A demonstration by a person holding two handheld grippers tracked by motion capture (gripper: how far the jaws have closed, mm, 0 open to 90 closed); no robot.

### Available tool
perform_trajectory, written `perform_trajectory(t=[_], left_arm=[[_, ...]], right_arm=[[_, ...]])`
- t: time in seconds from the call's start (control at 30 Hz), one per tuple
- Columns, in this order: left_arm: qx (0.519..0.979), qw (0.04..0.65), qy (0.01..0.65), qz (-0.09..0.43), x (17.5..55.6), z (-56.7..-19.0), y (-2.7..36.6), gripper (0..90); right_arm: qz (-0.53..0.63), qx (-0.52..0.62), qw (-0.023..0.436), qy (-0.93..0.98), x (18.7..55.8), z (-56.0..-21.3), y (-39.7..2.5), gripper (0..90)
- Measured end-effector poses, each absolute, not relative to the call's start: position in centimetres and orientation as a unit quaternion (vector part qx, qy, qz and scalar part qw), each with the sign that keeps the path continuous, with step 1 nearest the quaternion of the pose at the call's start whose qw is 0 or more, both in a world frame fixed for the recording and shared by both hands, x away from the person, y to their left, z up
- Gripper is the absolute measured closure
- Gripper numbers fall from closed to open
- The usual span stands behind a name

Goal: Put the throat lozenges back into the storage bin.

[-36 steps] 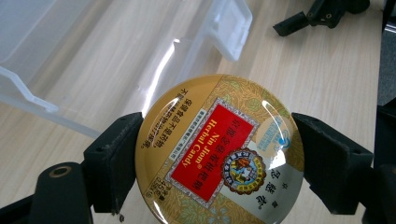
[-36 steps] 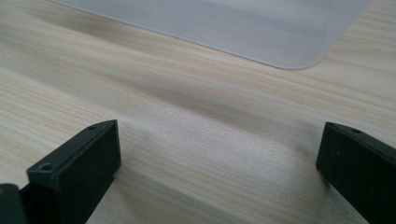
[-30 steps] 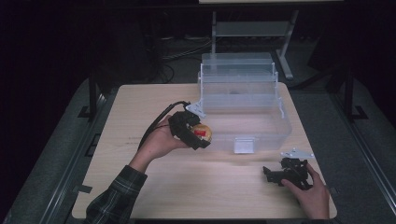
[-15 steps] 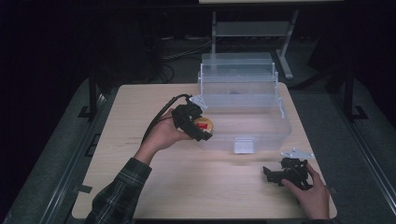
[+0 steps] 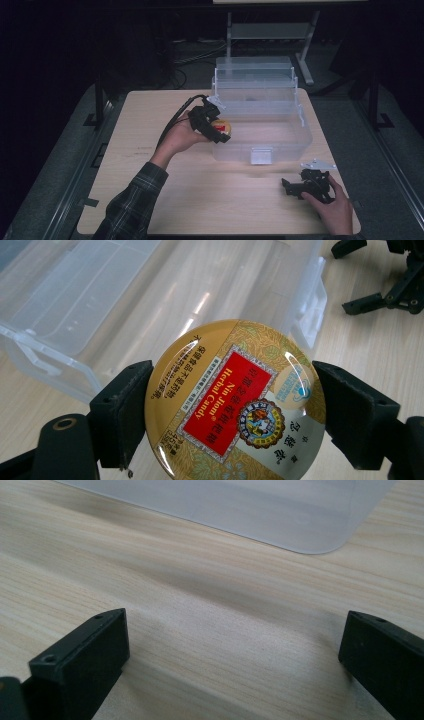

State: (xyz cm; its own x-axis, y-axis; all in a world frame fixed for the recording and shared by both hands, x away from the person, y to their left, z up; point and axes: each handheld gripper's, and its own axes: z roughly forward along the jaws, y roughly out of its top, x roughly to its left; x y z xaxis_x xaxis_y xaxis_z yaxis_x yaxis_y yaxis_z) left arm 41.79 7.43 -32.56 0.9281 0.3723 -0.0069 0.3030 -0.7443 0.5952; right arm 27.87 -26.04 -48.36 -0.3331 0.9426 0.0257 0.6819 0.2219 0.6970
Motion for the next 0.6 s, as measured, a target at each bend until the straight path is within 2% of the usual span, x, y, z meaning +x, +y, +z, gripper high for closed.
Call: perform_trajectory(t=[0.6], left_arm=[[0.935,0.294,0.188,0.056,44.0,-34.2,5.8,19.5]], right_arm=[[0.314,0.541,0.206,0.753,27.9,-48.4,-26.0,0.0]])
